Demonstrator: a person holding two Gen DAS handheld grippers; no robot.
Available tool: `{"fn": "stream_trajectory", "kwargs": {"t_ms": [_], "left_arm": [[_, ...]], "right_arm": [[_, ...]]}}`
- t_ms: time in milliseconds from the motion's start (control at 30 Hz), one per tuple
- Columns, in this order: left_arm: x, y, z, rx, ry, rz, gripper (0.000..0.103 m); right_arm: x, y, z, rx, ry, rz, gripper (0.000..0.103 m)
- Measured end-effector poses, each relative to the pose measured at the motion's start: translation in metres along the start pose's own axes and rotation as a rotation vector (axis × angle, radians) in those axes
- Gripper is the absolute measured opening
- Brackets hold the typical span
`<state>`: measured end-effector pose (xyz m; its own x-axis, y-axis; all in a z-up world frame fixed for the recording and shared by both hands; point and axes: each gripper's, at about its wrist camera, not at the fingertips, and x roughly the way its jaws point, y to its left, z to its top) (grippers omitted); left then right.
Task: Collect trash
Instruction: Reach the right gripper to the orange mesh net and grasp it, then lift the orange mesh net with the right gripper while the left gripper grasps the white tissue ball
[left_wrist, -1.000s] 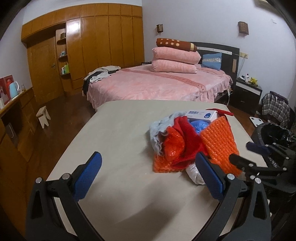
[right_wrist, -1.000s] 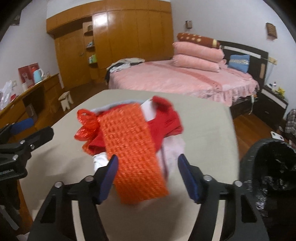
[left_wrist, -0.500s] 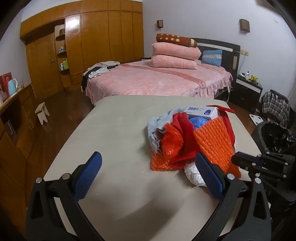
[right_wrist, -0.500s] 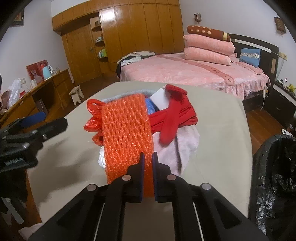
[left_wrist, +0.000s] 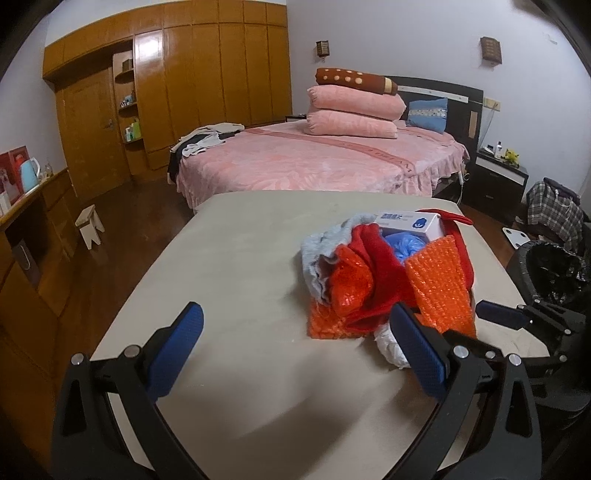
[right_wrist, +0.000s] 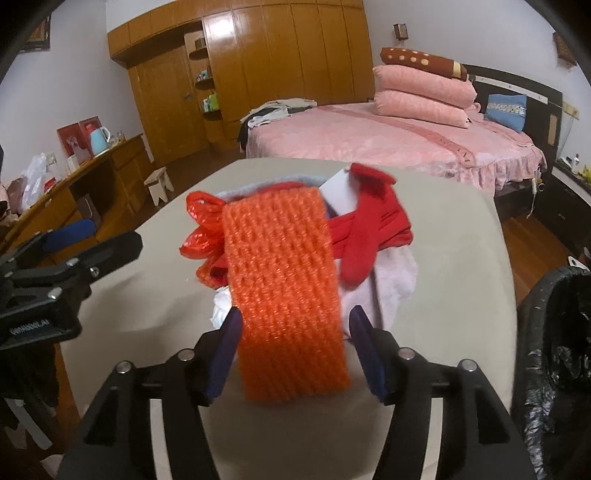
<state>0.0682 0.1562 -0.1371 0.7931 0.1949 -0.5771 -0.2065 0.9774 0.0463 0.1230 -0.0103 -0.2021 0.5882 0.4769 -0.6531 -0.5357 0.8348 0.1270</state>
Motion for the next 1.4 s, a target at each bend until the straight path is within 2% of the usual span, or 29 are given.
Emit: {"fn": "stream_trajectory", "kwargs": {"t_ms": [33,67,133,167,267,333,500,667,767,933,1100,1133,1200,1367,1400], "left_arm": [[0.0,0.001,0.001,0.001,0.001,0.001,0.098],[0.0,0.001,0.0,0.002,0.003,0.002,0.098],[0.001,0.001,0.0,0.003,0.008,0.002,0.098],[0.001,0.001,0.0,0.002,0.011,0.001,0.098],[0.002,-0.001,-0.002,0.007,0.015,-0.011,0.098],[0.002,-0.005,-0.003,0.013,0.017,-0.023,0.096],[0.007,-0.022,-0.007,0.034,0.035,-0.069,0.081],[0.015,-0.04,-0.013,0.043,0.063,-0.115,0.079],[0.019,-0.047,-0.015,0.042,0.071,-0.115,0.078],[0.015,-0.042,-0.012,0.048,0.048,-0.071,0.078],[0.012,-0.021,-0.014,0.038,0.045,-0.03,0.078],[0.013,-0.018,-0.015,0.033,0.047,-0.023,0.078],[0.013,-0.011,-0.016,0.021,0.054,-0.012,0.078],[0.013,-0.001,-0.015,0.0,0.055,0.003,0.078],[0.014,0.0,-0.015,-0.005,0.057,0.003,0.078]], "right_arm": [[0.002,0.001,-0.001,-0.004,0.007,-0.003,0.058],[0.004,0.002,-0.002,-0.011,0.016,-0.008,0.046],[0.003,0.004,-0.002,-0.022,0.022,-0.01,0.033],[0.002,0.003,-0.003,-0.022,0.023,0.001,0.021],[-0.007,-0.002,-0.002,0.003,0.01,0.033,0.008],[-0.016,-0.006,-0.001,0.017,-0.005,0.041,0.008],[-0.042,-0.021,0.001,0.05,-0.051,0.03,0.003],[-0.06,-0.043,-0.002,0.091,-0.054,-0.003,0.001],[-0.058,-0.044,-0.002,0.066,-0.053,-0.017,0.001],[-0.037,-0.032,-0.007,0.058,-0.041,0.033,0.011],[-0.016,-0.018,-0.011,0.049,-0.017,0.064,0.044],[-0.011,-0.017,-0.01,0.054,-0.008,0.069,0.054],[-0.006,-0.014,-0.011,0.062,0.006,0.067,0.058],[-0.001,0.001,-0.013,0.036,0.024,0.045,0.081],[0.002,0.004,-0.015,0.029,0.037,0.037,0.081]]}}
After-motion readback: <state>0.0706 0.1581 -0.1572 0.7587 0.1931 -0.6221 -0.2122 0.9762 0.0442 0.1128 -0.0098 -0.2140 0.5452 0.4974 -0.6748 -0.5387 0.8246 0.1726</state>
